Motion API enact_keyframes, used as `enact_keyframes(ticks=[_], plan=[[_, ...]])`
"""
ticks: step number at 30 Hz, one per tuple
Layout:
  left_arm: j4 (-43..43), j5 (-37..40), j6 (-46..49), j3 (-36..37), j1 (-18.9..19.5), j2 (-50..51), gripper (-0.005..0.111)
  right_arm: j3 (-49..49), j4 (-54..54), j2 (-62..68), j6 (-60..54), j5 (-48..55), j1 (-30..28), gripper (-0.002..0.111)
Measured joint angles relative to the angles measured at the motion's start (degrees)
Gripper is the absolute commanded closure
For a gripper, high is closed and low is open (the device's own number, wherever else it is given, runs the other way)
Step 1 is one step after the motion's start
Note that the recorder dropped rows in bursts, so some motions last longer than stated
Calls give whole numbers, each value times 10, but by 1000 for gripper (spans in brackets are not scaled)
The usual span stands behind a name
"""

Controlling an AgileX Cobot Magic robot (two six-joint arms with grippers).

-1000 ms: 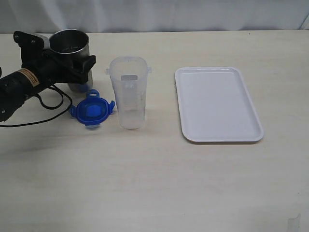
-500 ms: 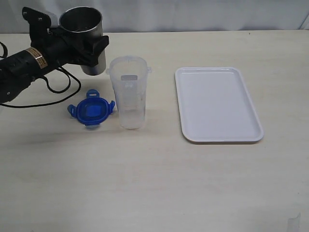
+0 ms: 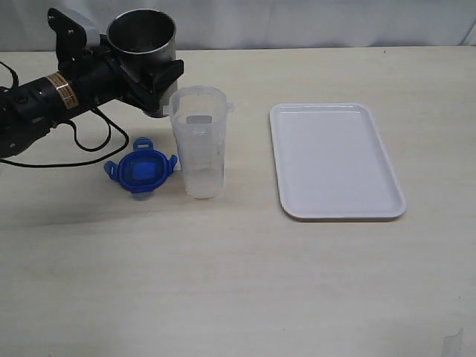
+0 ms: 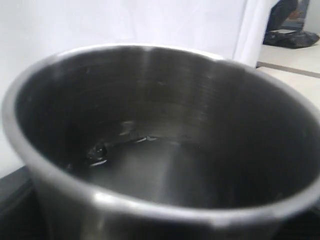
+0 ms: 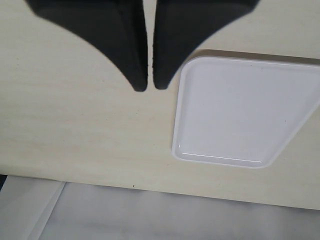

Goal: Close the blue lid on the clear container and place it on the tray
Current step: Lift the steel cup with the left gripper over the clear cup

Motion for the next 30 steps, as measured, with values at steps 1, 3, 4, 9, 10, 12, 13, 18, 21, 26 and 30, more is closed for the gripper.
enact_keyframes(ticks=[1, 3, 4, 9, 10, 12, 13, 18, 21, 26, 30], plan=[[4, -6, 1, 0, 0, 0, 107, 0, 0, 0, 0, 0, 0, 104], [10, -9, 2, 0, 0, 0, 107, 0, 0, 0, 0, 0, 0, 104], [11, -9, 3, 0, 0, 0, 107, 0, 0, 0, 0, 0, 0, 104], [12, -10, 10, 0, 0, 0, 107, 0, 0, 0, 0, 0, 0, 104], [12, -11, 10, 0, 0, 0, 107, 0, 0, 0, 0, 0, 0, 104], [12, -9, 9, -1, 0, -3, 107, 0, 0, 0, 0, 0, 0, 104], [13, -3, 4, -4, 0, -5, 107, 0, 0, 0, 0, 0, 0, 104], [13, 42, -20, -14, 0, -32, 107, 0, 0, 0, 0, 0, 0, 104], [17, 50, -21, -15, 0, -41, 107, 0, 0, 0, 0, 0, 0, 104], [54, 36, -1, -15, 0, -42, 107, 0, 0, 0, 0, 0, 0, 104], [64, 26, 15, -15, 0, -42, 107, 0, 0, 0, 0, 0, 0, 104]])
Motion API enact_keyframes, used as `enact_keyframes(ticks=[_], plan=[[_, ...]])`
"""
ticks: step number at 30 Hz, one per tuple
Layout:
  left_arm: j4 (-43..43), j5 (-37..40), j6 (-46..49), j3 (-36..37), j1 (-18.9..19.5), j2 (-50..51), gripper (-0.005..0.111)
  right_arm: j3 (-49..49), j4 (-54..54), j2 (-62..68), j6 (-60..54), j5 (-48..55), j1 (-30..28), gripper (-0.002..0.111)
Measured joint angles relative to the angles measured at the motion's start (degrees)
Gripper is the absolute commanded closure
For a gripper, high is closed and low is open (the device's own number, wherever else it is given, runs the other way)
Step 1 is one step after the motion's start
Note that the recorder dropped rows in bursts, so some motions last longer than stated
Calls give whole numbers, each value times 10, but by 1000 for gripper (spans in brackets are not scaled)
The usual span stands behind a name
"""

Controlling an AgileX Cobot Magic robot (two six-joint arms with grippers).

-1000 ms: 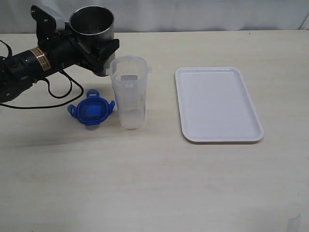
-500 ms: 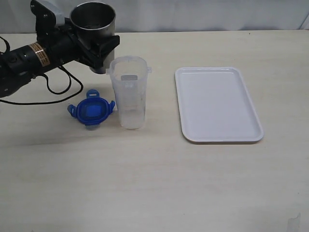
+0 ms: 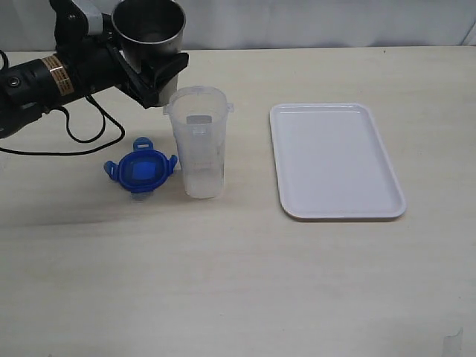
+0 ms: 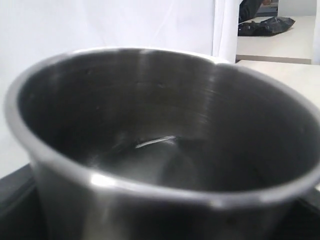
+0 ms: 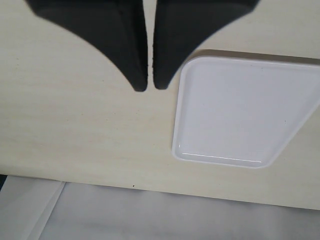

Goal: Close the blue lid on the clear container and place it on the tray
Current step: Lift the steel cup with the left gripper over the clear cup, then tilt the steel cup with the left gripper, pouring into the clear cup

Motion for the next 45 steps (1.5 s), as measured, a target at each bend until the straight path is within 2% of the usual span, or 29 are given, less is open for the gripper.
enact_keyframes(ticks=[10, 28, 45], plan=[[28, -1, 58, 0, 0, 0, 107, 0, 0, 0, 0, 0, 0, 104], [48, -1, 242, 0, 0, 0, 107, 0, 0, 0, 0, 0, 0, 104], [52, -17, 287, 0, 0, 0, 107, 0, 0, 0, 0, 0, 0, 104]])
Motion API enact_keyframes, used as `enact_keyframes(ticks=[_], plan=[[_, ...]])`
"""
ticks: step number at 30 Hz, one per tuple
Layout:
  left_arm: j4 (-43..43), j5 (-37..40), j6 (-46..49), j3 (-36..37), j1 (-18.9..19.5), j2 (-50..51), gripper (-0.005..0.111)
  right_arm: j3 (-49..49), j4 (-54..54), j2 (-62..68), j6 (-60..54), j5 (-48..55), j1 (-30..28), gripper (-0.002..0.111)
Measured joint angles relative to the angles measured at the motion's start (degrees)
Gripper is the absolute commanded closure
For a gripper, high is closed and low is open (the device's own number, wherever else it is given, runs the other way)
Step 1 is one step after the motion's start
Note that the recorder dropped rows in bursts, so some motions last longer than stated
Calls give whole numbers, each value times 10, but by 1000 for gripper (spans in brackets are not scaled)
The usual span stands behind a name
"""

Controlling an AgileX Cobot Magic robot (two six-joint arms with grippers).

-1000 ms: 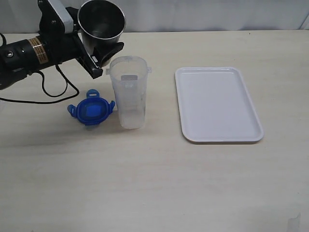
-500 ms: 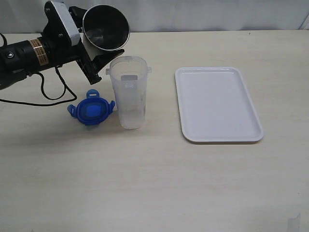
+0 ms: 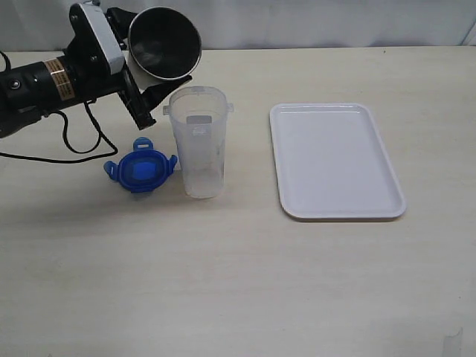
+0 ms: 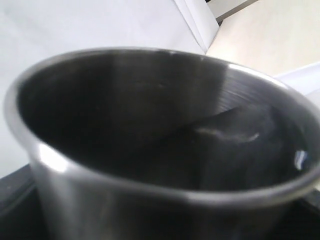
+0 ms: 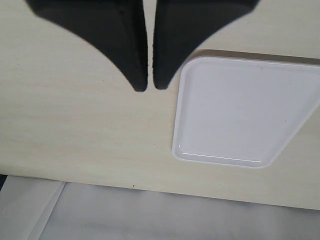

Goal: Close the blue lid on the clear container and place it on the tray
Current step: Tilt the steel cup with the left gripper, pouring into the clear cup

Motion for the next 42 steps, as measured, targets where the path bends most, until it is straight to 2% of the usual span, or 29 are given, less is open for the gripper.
enact_keyframes(ticks=[42], plan=[[0, -12, 149, 0, 0, 0, 107, 0, 0, 0, 0, 0, 0, 104]])
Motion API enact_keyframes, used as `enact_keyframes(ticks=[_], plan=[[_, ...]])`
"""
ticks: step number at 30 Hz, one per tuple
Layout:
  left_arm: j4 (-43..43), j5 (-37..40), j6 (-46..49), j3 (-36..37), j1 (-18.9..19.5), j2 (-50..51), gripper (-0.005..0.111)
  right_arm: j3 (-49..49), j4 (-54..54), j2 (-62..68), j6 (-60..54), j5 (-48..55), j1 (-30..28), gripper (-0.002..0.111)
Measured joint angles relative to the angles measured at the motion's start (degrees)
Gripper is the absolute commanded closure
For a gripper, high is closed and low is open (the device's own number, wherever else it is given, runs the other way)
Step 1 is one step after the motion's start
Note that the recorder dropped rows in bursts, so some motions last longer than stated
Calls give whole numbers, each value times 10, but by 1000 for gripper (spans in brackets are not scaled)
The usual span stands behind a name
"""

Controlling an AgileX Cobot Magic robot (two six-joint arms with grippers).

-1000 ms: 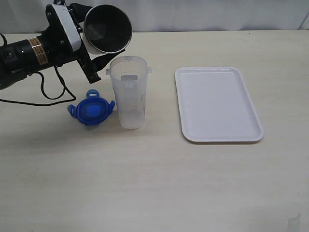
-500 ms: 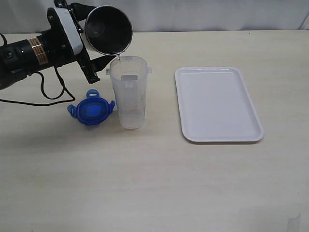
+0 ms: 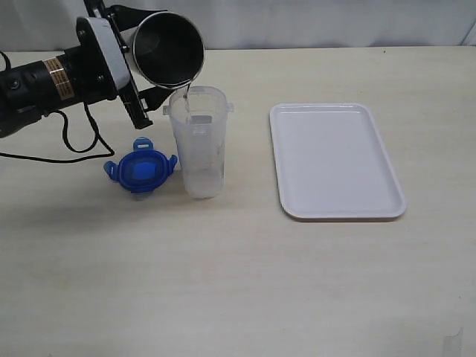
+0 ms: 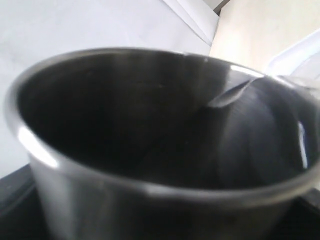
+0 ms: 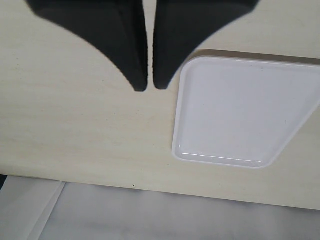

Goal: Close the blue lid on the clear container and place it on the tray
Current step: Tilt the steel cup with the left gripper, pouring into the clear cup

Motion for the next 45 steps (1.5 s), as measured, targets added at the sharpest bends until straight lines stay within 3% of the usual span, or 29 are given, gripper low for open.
enact_keyframes(ticks=[12, 45], plan=[[0, 1, 75, 0, 0, 0, 107, 0, 0, 0, 0, 0, 0, 104], [0, 0, 109, 0, 0, -1, 107, 0, 0, 0, 0, 0, 0, 104]])
